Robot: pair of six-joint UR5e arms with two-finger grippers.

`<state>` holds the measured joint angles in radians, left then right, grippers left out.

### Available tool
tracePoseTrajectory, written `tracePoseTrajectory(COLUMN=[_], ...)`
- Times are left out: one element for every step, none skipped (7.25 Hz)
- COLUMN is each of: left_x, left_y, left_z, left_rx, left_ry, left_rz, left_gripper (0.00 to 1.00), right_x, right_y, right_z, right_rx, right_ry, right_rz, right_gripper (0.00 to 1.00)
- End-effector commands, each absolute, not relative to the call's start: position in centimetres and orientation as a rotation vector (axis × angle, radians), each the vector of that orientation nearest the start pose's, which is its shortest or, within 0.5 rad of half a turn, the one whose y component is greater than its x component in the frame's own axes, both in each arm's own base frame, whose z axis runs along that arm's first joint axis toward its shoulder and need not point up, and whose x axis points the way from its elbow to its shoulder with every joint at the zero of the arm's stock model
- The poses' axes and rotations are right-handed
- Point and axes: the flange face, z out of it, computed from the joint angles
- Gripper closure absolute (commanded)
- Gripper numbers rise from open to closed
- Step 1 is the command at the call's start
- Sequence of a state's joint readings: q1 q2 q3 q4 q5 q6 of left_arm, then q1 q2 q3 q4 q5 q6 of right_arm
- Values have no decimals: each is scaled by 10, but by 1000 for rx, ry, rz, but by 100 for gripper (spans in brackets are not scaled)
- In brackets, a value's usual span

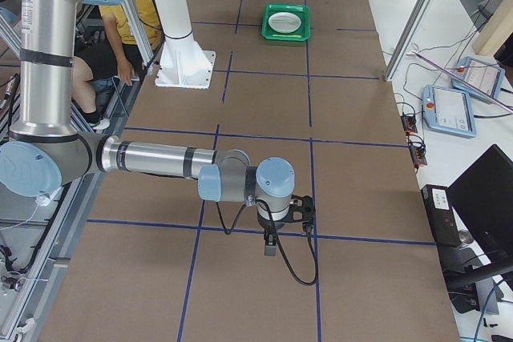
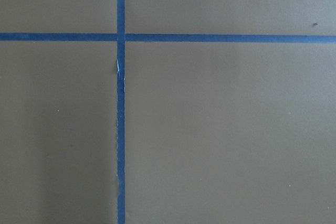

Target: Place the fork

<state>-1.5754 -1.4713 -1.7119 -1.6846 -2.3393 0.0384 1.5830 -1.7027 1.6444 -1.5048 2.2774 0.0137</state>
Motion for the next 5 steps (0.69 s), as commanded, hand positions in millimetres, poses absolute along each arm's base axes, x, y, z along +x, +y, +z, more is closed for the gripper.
tracePoseTrajectory(left_x=[-66, -66, -66, -59, -25], left_y=[-457, -456, -459, -466, -477], left_z=[626, 628, 623, 609, 594], left_rx=[161, 154, 172, 210, 230], left_ry=[765, 766, 766, 766, 772], left_rz=[90, 87, 88, 117, 200], left_gripper=[0, 0, 0, 0, 0], right_x=[74, 74, 74, 74, 74], right_y=[-435, -435, -435, -435, -435], right_z=[682, 682, 682, 681, 682], right_rx=[7, 7, 7, 8, 8], right_ry=[-707, -707, -707, -707, -706], right_rz=[22, 22, 22, 22, 22], right_gripper=[0, 0, 0, 0, 0])
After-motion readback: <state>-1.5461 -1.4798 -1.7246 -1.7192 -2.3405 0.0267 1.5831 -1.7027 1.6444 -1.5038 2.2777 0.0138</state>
